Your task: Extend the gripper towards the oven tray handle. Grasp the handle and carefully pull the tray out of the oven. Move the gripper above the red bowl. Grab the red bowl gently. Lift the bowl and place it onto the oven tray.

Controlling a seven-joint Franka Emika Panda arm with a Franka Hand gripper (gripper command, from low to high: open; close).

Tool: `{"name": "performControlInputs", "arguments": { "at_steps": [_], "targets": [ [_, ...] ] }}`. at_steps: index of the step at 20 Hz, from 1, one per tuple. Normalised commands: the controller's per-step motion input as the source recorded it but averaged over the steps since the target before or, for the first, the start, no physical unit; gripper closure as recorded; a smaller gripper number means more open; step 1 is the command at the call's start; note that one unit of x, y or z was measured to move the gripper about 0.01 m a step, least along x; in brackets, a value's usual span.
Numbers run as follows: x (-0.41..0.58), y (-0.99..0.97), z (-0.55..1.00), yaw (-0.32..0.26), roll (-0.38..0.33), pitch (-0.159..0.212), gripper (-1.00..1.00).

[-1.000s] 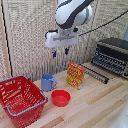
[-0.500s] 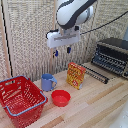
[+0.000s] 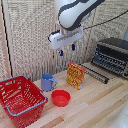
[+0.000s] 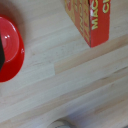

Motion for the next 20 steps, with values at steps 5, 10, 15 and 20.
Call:
{"name": "performControlInputs", "arguments": {
  "at_steps": [5, 10, 15, 20],
  "targets": [
    [-0.050, -0.09, 0.03, 0.118, -0.359, 0.013, -1.00],
    [-0.081, -0.35, 0.04, 0.118, -0.293, -0.016, -1.00],
    [-0.040, -0.41, 0.00, 0.137, -0.248, -0.028, -1.00],
    [0.031, -0.54, -0.02, 0.163, -0.159, -0.011, -1.00]
  ]
}}
